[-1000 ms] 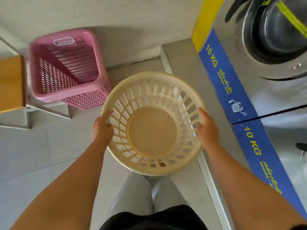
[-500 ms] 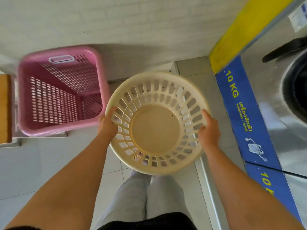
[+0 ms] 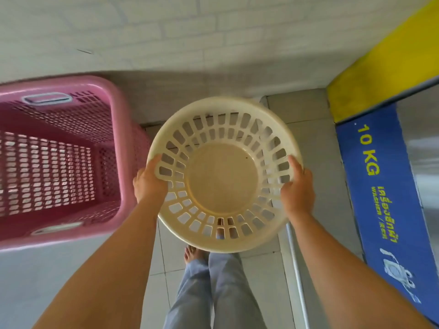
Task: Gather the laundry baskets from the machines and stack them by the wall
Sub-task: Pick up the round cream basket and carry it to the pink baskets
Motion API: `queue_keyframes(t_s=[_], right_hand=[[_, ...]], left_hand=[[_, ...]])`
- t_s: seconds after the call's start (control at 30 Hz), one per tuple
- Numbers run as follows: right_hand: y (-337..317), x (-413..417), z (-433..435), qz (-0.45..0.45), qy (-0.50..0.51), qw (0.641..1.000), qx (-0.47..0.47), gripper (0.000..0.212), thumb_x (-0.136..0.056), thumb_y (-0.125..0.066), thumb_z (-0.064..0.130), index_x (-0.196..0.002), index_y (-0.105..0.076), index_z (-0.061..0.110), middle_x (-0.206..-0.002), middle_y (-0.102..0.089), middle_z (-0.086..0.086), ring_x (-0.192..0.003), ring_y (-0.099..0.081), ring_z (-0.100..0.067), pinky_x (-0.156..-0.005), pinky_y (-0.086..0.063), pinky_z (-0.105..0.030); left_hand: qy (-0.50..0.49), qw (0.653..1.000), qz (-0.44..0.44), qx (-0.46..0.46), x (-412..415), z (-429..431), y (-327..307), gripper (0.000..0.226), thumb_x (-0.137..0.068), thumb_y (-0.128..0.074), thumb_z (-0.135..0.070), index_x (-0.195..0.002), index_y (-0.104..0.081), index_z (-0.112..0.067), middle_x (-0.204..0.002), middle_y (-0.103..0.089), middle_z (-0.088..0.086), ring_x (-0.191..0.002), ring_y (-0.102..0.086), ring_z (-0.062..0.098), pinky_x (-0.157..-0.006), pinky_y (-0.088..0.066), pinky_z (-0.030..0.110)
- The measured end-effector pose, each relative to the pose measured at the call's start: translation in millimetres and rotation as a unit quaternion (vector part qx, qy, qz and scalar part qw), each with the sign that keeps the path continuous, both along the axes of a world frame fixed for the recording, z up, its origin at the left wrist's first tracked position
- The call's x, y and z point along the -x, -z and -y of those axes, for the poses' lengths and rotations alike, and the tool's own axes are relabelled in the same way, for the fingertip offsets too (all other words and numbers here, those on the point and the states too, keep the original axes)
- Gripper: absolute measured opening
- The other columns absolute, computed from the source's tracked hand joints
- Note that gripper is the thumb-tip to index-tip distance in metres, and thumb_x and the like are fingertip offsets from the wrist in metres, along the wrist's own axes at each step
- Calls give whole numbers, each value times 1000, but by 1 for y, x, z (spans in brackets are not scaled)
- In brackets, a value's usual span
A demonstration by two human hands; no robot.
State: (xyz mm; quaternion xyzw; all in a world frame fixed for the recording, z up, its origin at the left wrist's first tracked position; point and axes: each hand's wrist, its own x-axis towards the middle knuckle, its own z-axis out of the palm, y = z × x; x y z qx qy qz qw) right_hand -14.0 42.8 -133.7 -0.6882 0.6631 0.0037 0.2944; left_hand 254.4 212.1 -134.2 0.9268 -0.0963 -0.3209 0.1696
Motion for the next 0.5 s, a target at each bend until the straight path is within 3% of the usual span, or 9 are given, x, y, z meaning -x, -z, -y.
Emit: queue_keyframes(t_s=[0.1, 0.23, 0.37, 0.43, 0.5], right_hand=[[37, -17, 23, 4, 2, 1000, -15, 68, -90, -43, -2, -144, -36, 38, -140, -41, -4, -105, -60, -28, -62, -40, -25], [84, -38, 50, -4, -8, 999, -31, 71, -88, -41, -5, -144, -36, 38, -140, -41, -4, -101, -60, -28, -61, -37, -25], [127, -57, 67, -4, -19, 999, -34, 74, -88, -38, -7, -145, -34, 42, -142, -39, -3, -89, -57, -22, -51, -32, -20], [146, -65, 72, 0, -22, 999, -32, 75, -88, -38, -7, -145, -34, 42, -144, -38, -3, -91, -58, -22, -51, -33, -19], [165, -72, 76, 1, -25, 999, -26, 76, -88, -39, -8, -145, -34, 42, -145, -37, -3, -98, -61, -25, -52, -34, -19]], left_hand=[[-10, 1000, -4, -17, -13, 15, 34, 78, -78, -49, 3, -137, -41, -48, -112, -64, 0, -99, -60, 28, -84, -55, 44], [-52, 998, -40, -14, -26, 26, 79, 73, -86, -43, 4, -139, -40, -45, -112, -61, -5, -85, -62, 22, -69, -53, 34], [-67, 994, -83, 24, -41, 30, 123, 76, -84, -49, 0, -132, -41, -58, -127, -59, -3, -100, -66, 29, -85, -57, 48], [-70, 994, -80, 29, -49, 29, 145, 79, -83, -48, 0, -126, -39, -66, -128, -58, 1, -101, -66, 31, -83, -57, 52], [-71, 995, -69, 29, -54, 36, 159, 80, -86, -49, 5, -130, -38, -60, -131, -56, 1, -109, -62, 31, -89, -55, 51]])
